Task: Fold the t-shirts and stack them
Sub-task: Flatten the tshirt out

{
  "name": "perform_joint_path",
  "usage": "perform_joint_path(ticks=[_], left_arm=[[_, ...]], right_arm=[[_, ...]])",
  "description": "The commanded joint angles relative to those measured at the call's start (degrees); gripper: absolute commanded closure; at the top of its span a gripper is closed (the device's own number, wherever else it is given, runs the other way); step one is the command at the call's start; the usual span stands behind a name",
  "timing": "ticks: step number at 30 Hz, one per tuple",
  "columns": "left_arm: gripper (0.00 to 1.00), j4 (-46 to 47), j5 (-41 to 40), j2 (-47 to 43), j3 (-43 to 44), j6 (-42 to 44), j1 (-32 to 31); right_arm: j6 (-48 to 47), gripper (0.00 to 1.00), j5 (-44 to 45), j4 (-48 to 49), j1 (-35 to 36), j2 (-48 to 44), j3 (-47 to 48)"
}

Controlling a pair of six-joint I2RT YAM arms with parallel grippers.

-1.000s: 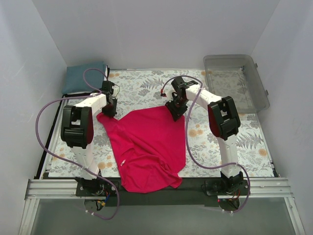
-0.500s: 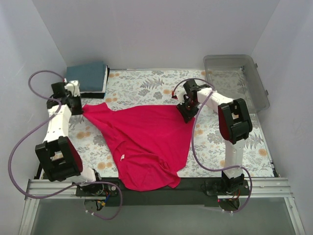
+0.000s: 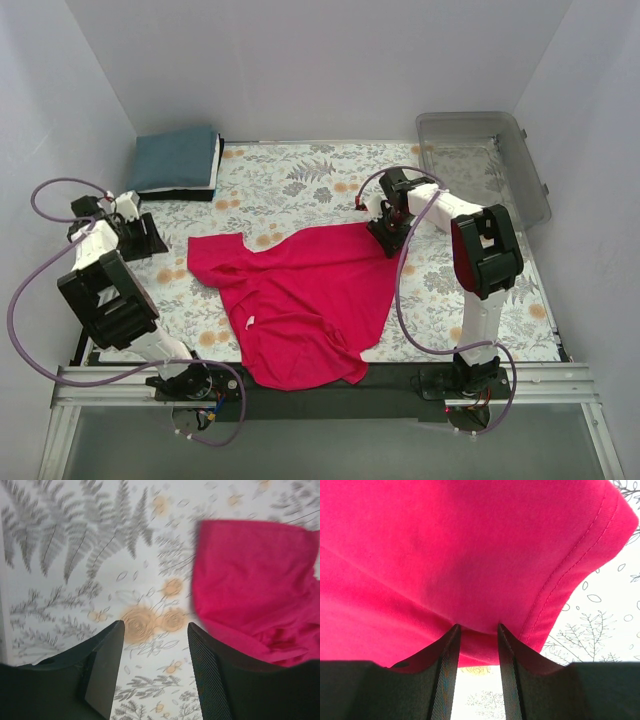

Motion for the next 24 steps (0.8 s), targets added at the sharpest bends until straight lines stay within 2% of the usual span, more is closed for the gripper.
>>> perform_joint_path(ticks=[1,5,8,12,17,21,24], left_arm=[[0.48,-0.1,8.0,-1.5,4.4,-0.2,-4.1],[0.49,5.3,2.7,2.4,5.4,-4.6,-12.0],[0.48,8.3,-2.8,6.3,7.1,-7.5,-15.7],[0.46,9.2,-10.1,10.5,9.0,-9.4,-17.9],[0.48,10.1,-16.2,11.3,7.4,-8.6,-19.6],[0.57,10.4,-17.1,12.9,6.1,-8.4,-19.6],[0.58,10.6,-15.8,14.0,5.7,-8.9,-19.6]], right_arm=[[-1.2,0.58,-1.8,-2.5,0.0,-2.9,0.3],[-0.1,0.57,-5.2,-2.9,-0.8,-5.0,3.8],[1.1,0.52,-7.4,-3.3,-2.6,-6.1,6.9],[2.6,0.42,-6.9,-3.3,-4.5,-4.8,10.3],[4.2,0.40,-5.7,-3.5,-6.8,-0.3,14.3],[5.6,0.39,-7.0,-3.7,-7.8,4.4,18.1],[6.0,0.39,-8.2,-3.8,-7.8,7.1,20.4]])
